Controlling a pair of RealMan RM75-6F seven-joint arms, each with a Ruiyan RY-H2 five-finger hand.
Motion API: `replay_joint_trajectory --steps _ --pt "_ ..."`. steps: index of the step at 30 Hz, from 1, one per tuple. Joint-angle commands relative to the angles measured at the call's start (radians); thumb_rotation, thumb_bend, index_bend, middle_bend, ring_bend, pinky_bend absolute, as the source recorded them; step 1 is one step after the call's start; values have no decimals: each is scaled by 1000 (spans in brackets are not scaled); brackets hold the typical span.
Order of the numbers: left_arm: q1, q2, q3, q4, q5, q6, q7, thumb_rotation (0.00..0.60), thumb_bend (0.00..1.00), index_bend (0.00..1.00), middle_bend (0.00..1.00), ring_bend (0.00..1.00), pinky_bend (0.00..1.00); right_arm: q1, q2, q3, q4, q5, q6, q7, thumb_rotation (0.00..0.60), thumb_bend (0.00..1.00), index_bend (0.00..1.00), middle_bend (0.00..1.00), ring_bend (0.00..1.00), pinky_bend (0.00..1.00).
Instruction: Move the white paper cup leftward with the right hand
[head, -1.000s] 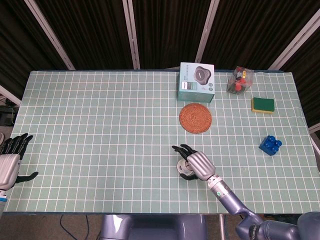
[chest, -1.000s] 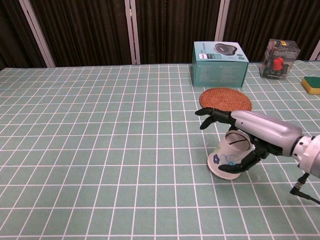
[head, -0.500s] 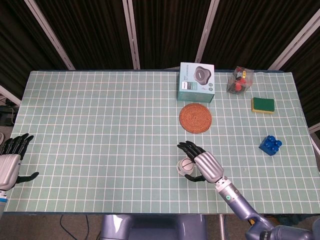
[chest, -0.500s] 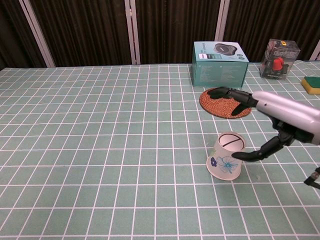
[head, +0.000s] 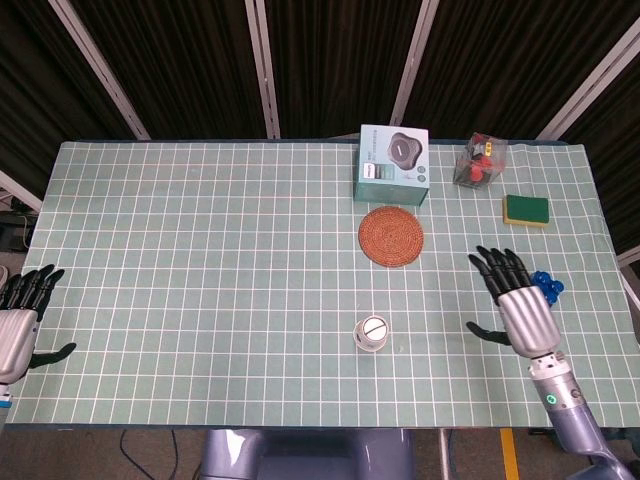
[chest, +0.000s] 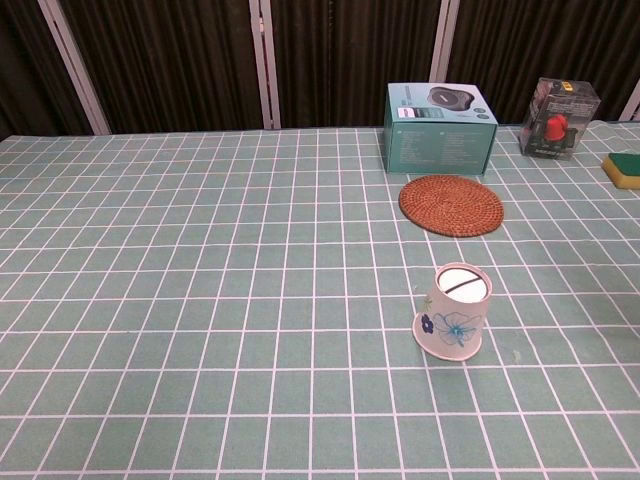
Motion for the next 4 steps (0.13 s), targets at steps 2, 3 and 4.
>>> replay_joint_trajectory --steps 2,3,4 --pt "-2 -9 0 5 8 4 17 600 0 0 0 0 0 -66 43 5 -11 81 6 -46 600 0 0 0 0 0" --pt "-2 -12 1 6 10 4 22 600 0 0 0 0 0 -74 48 6 -20 91 6 -54 600 0 0 0 0 0" --pt "-3 -14 1 6 12 5 26 600 0 0 0 0 0 -83 53 7 -29 102 5 -62 600 0 0 0 0 0"
